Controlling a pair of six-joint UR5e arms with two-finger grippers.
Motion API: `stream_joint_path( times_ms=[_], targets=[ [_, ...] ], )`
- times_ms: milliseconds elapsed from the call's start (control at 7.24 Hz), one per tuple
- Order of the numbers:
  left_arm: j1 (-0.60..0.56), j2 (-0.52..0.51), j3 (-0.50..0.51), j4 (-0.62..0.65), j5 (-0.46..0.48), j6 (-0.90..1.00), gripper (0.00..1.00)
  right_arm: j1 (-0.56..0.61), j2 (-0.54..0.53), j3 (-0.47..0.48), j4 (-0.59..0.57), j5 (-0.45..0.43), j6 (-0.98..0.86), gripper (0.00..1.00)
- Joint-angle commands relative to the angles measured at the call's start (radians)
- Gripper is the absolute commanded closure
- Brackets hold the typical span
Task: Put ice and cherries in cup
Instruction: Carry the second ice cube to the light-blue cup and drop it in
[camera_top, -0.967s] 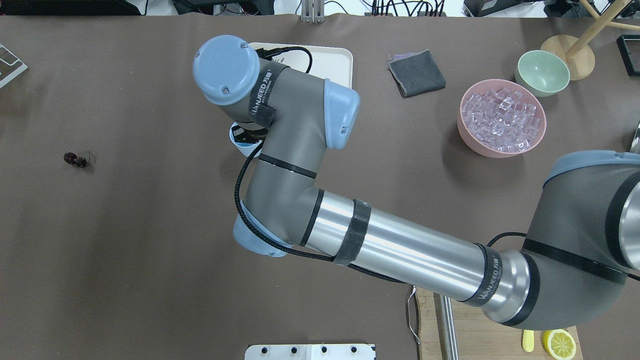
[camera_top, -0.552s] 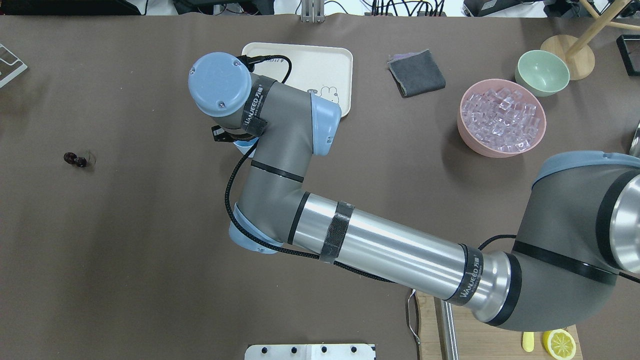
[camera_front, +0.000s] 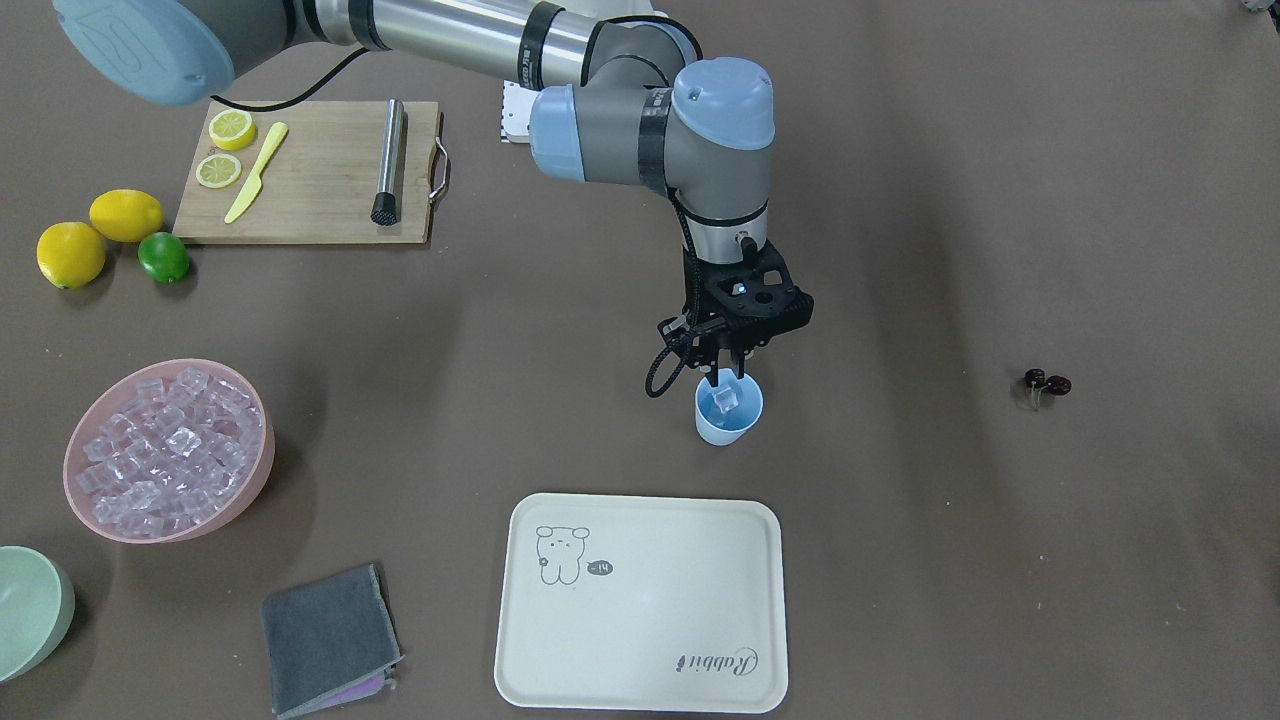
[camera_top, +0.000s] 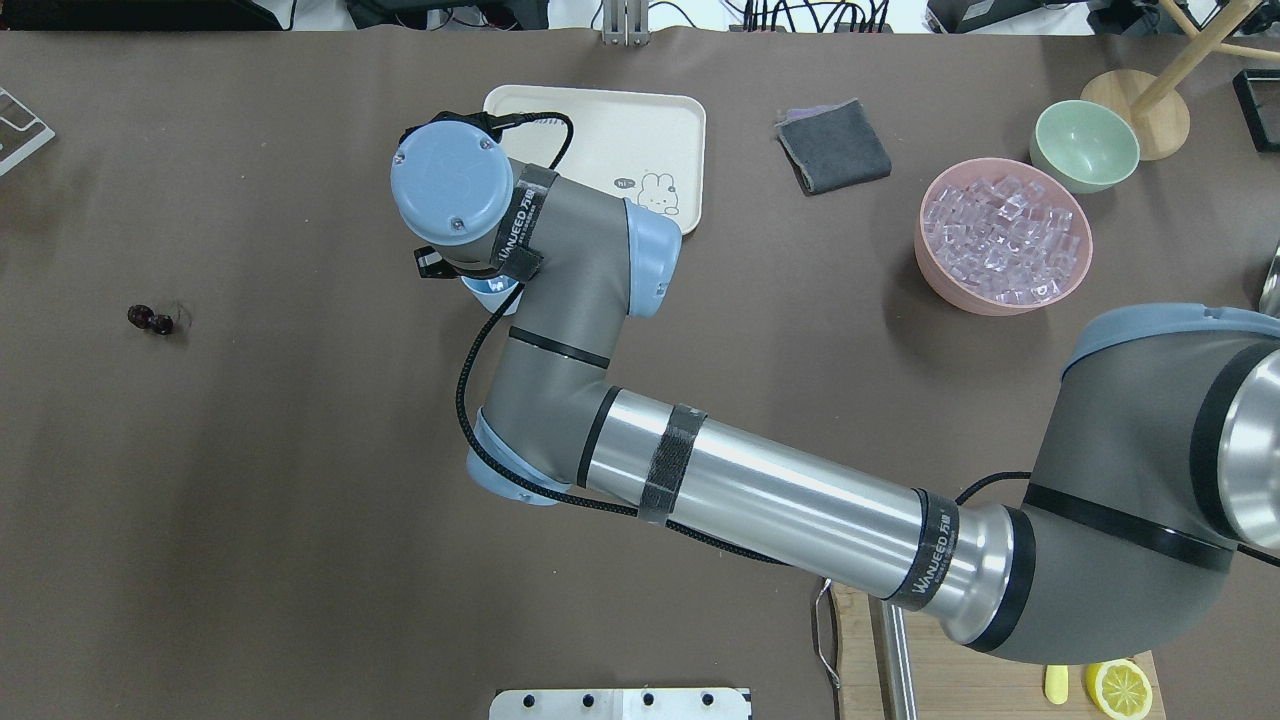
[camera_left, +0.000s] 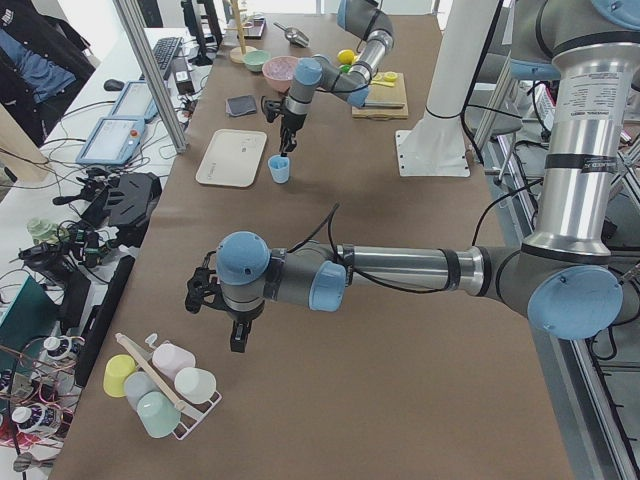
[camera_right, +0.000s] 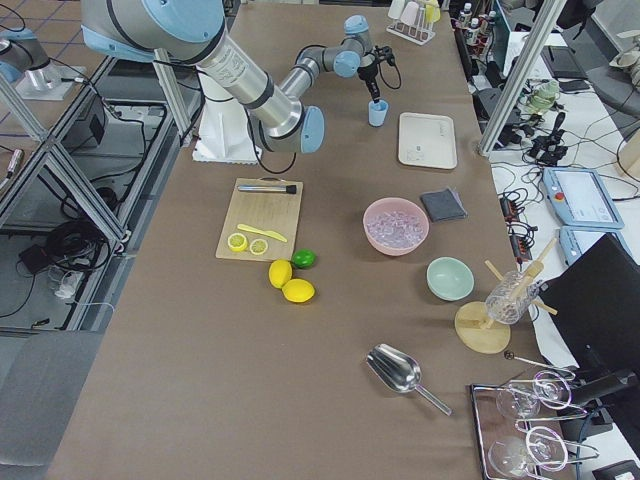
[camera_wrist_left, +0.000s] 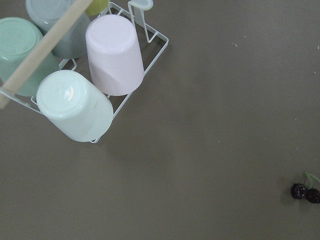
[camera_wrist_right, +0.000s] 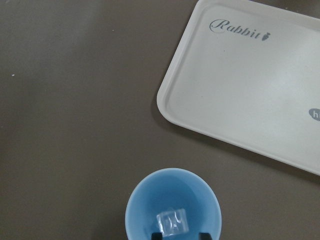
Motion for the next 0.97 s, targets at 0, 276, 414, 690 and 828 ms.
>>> stream_joint_path(
  times_ms=[0, 276, 414, 690, 828],
  targets=[
    [0.0, 0.004, -0.006, 0.0, 0.0, -0.001, 0.02, 0.004, -0.114, 0.159, -0.111, 0.018, -0.053, 0.01],
    [0.0, 0.009, -0.004, 0.0, 0.0, -0.001, 0.02, 0.094, -0.396, 0.557, -0.337, 0.065, -0.236, 0.06],
    [-0.002, 0.012, -0.007, 0.0, -0.002, -0.001, 0.02, 0.169, -0.499, 0.679, -0.458, 0.065, -0.365, 0.1],
    [-0.003, 0.013, -0.007, -0.002, -0.002, -0.003, 0.02, 0.289, -0.7, 0.757, -0.433, 0.061, -0.568, 0.14],
    [-0.003, 0.013, -0.009, 0.0, -0.003, -0.003, 0.02, 0.313, -0.731, 0.734, -0.428, 0.047, -0.604, 0.15]
  ],
)
